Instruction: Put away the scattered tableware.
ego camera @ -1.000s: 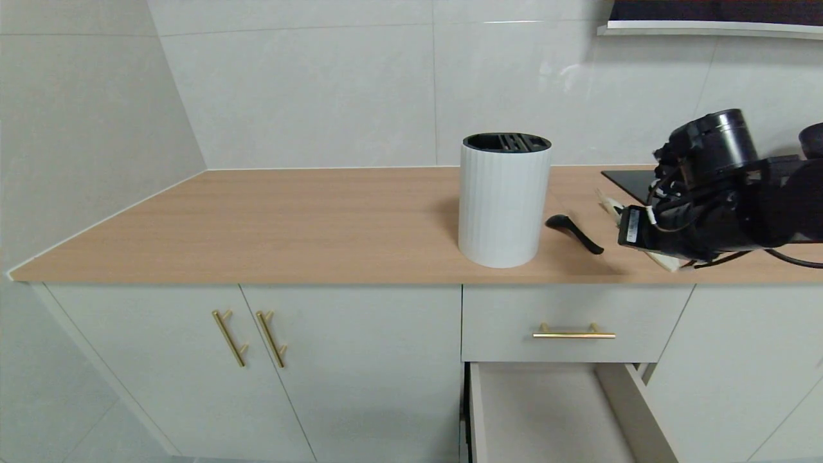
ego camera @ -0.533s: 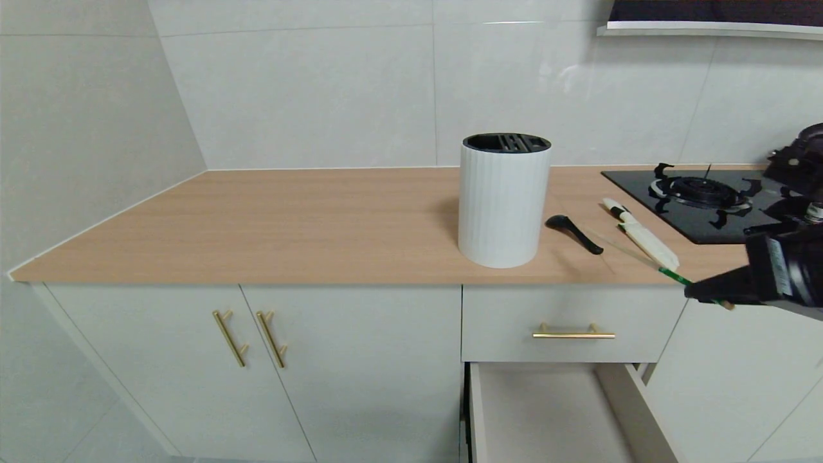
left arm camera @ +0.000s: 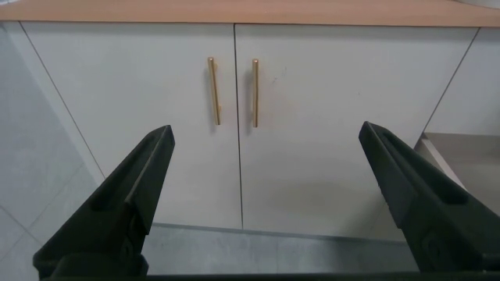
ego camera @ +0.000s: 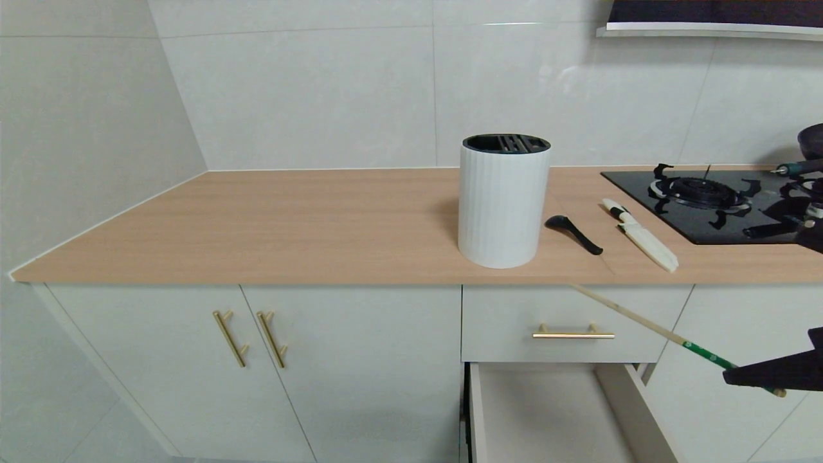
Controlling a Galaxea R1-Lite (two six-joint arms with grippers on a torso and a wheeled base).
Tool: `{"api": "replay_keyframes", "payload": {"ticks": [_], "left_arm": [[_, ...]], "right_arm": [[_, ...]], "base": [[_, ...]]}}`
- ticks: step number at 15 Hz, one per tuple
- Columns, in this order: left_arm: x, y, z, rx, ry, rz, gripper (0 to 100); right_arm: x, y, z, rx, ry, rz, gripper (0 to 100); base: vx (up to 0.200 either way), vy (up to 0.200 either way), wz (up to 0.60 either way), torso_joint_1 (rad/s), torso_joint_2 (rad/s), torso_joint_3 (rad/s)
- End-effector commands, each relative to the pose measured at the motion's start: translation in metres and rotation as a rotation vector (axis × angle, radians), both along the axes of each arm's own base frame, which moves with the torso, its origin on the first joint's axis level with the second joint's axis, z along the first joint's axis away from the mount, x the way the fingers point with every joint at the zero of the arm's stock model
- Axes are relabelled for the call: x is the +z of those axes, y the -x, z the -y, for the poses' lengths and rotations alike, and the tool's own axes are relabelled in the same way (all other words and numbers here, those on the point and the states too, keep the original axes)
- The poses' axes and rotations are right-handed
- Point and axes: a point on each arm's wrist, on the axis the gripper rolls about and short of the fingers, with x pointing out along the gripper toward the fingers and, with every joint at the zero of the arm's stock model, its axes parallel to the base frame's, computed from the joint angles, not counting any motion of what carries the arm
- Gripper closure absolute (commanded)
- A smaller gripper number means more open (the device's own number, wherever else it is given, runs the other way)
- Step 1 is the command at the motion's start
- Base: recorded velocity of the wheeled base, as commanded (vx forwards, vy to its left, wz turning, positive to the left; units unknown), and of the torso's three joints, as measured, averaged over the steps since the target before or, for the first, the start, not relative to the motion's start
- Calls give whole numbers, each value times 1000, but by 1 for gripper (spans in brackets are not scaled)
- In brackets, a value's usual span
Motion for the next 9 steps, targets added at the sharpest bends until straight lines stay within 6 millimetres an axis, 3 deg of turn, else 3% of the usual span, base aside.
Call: {"api": "replay_keyframes", "payload": {"ticks": [1, 4, 9], "left_arm": [[0, 0, 0, 1, 0, -1, 0], [0, 0, 0, 1, 0, -1, 0], [0, 0, 0, 1, 0, -1, 0]], "right_arm": [[-12, -5, -6, 42, 23, -54, 100], [-22, -9, -11, 64, 41, -92, 100], [-37, -22, -20, 80, 69, -162, 100]], "base": [[0, 0, 0, 0, 0, 0], [0, 0, 0, -102, 219, 134], [0, 0, 0, -170, 443, 264]]}}
